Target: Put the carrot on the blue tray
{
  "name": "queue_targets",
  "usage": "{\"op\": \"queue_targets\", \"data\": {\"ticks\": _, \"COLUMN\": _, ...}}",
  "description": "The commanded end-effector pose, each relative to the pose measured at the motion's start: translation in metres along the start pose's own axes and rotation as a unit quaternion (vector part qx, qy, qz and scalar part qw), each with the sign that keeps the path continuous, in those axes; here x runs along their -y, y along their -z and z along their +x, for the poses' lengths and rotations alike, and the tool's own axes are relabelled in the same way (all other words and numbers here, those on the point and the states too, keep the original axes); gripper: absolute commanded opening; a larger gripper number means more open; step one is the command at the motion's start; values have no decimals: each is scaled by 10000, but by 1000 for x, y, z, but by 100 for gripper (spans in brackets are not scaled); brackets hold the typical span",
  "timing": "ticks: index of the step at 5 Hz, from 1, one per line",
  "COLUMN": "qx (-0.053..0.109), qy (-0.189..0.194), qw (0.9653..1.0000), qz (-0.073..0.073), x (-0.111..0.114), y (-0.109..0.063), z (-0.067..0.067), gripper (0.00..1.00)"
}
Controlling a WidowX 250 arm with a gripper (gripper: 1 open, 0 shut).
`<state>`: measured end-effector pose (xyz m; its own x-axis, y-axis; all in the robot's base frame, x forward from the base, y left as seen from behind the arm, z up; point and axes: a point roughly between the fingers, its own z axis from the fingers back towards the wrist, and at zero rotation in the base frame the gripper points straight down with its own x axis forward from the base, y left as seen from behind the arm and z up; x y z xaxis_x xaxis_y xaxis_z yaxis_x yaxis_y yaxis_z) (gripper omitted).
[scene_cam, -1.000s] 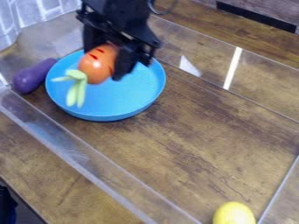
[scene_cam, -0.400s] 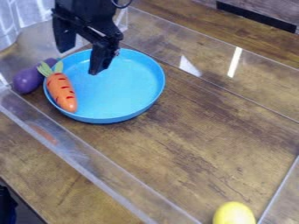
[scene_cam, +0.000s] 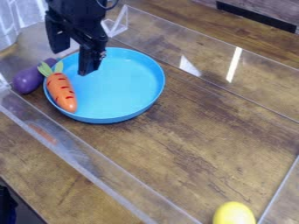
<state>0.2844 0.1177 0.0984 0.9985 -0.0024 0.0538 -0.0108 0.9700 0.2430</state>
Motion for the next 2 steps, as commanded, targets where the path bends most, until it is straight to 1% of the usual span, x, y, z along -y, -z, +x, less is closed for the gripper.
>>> {"op": "queue_targets", "data": {"ticks": 1, "qx": 81, "qy": -125, "qw": 9999, "qz": -6, "x": -8, "y": 5, "z": 0, "gripper": 100}}
{"op": "queue_targets", "data": {"ticks": 2, "qx": 124, "qy": 78, "qw": 9999, "qz": -58, "x": -9, "y": 11, "z": -3, "gripper": 100}}
